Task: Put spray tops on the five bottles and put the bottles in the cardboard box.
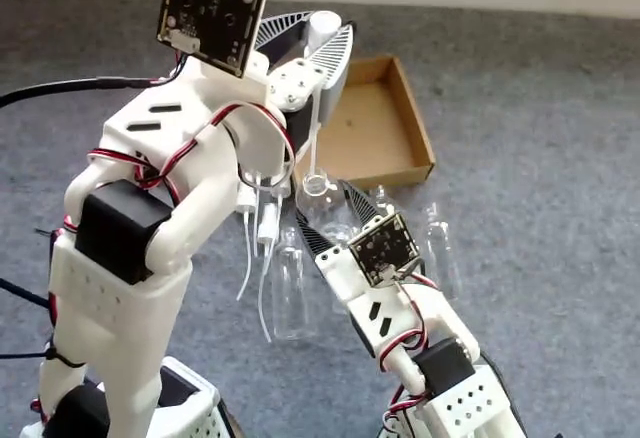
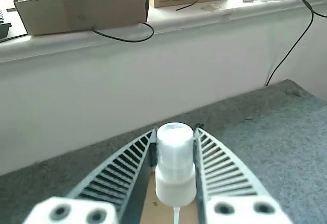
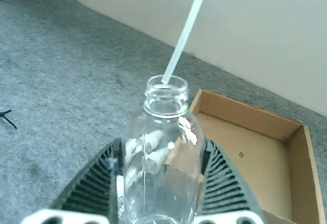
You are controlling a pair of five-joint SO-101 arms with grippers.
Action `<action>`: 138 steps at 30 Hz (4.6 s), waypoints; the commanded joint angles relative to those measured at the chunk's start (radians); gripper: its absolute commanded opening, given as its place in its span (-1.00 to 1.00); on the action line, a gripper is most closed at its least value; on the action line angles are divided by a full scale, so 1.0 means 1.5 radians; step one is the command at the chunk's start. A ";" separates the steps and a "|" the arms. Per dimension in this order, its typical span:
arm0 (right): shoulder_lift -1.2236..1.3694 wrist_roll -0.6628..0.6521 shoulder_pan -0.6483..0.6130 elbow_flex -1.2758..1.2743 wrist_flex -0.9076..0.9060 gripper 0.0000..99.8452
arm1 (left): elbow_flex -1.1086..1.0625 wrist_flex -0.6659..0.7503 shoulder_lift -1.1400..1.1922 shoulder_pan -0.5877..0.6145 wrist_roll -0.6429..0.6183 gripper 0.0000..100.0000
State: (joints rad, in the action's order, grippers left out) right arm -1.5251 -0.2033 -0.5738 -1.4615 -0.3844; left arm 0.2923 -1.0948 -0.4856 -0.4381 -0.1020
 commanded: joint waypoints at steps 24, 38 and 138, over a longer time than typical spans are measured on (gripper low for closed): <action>0.003 0.073 0.037 0.010 0.016 -0.99 | -0.507 0.066 -0.187 0.002 0.007 -0.78; 0.003 0.071 0.037 0.006 0.016 -0.99 | -0.428 0.034 -0.193 -0.036 0.052 -0.61; 1.508 0.073 0.128 0.991 0.683 -0.86 | -1.183 0.444 -0.527 0.380 0.133 -0.61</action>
State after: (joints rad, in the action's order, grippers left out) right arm 0.7702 -0.1020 -0.3759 0.0054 0.6237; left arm -1.4860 -0.4503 -1.2666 0.1527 0.0882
